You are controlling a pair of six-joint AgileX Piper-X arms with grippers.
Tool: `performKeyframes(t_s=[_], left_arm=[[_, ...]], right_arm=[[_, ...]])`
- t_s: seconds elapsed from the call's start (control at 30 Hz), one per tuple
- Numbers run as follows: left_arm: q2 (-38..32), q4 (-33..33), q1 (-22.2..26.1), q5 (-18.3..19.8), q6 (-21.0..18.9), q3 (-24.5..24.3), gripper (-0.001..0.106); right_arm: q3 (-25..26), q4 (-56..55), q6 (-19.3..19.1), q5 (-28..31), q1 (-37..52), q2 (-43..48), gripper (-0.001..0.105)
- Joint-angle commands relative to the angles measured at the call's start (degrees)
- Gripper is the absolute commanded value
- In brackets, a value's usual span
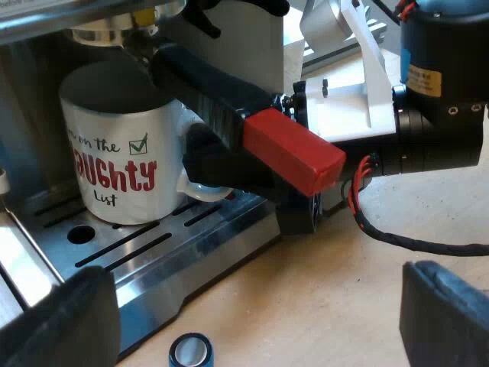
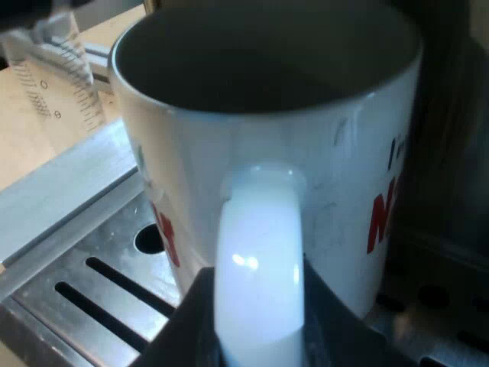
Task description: Remove mug from coffee machine
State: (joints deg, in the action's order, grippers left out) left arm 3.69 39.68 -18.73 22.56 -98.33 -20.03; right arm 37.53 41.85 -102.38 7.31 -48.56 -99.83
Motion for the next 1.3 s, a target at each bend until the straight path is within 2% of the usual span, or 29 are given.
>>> performKeyframes(t_s=[0.03,0.57,0.83,1.23,1.3], left_arm=[[0.1,-0.6,-0.2,0.4,-0.3,-0.3,0.077],[0.1,-0.6,-0.2,0.4,-0.6,-0.3,0.077],[0.1,-0.6,-0.2,0.4,-0.6,-0.3,0.077],[0.1,-0.6,-0.2,0.4,-0.8,-0.6,0.077],[0.1,-0.4,-0.2,0.4,-0.8,-2.1,0.077]], right_arm=[[0.6,0.3,-0.3,-0.1,-0.4,0.6,0.000],[-3.2,-6.3,-0.3,3.7,-2.5,9.1,0.000],[-6.2,-14.8,-0.3,5.8,-4.2,16.9,0.000],[-6.2,-31.3,-0.3,7.5,-7.8,30.5,0.000],[-6.2,-34.7,2.2,7.5,-7.8,33.2,0.000]])
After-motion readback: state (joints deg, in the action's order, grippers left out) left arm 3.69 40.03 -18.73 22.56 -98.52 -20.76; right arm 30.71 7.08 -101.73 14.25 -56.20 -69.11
